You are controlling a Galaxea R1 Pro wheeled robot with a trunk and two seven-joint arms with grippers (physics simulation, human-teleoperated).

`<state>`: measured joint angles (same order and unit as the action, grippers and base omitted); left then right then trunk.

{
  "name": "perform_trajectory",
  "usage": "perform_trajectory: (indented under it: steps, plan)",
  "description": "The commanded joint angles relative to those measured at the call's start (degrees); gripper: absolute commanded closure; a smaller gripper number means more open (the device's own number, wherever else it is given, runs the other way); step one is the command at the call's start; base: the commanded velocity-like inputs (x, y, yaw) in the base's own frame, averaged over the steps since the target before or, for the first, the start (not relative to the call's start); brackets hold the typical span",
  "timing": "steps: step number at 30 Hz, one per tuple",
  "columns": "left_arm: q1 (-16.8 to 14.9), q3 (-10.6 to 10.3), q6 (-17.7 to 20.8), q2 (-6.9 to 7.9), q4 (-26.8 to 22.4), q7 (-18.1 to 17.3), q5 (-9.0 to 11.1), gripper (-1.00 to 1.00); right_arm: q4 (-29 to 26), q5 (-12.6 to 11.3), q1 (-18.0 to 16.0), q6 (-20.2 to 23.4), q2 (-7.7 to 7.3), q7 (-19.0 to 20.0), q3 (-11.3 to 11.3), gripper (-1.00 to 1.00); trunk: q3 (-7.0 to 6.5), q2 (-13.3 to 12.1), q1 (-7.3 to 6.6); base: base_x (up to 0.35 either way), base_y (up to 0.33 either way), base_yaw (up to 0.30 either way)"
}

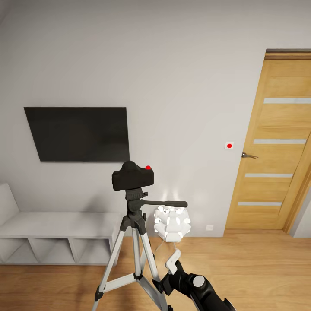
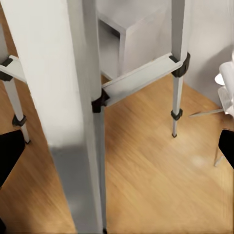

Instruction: Attach the digital camera to the camera tripod in the bedroom.

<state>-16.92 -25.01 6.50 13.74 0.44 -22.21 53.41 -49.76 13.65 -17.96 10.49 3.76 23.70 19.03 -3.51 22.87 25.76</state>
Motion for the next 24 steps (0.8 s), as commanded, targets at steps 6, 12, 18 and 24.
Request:
perform_trajectory:
  steps: [6, 12, 18, 24]
  plan:
    - [0.88, -0.30, 0.40, -1.64, 0.06, -0.21, 0.57, -1.00, 1.21, 0.37, 0.03, 0.23, -0.72, 0.21, -0.07, -1.00, 0.02, 0.05, 0.02, 0.000, 0.000, 0.000]
    - [1.58, -0.30, 0.50, -2.57, 0.08, -0.20, 0.59, -1.00, 1.74, 0.34, 0.03, 0.23, -0.92, 0.25, -0.12, -1.00, 0.02, 0.05, 0.02, 0.000, 0.000, 0.000]
    - [2.12, -0.30, 0.60, -3.45, 0.08, -0.18, 0.57, -1.00, 2.53, 0.38, 0.03, 0.23, -1.05, 0.28, -0.08, -1.00, 0.02, 0.05, 0.02, 0.000, 0.000, 0.000]
    - [2.47, -0.30, 0.69, -4.04, 0.08, -0.20, 0.56, -1.00, 3.18, 0.40, 0.08, 0.23, -1.10, 0.29, -0.06, -1.00, 0.02, 0.05, 0.02, 0.000, 0.000, 0.000]
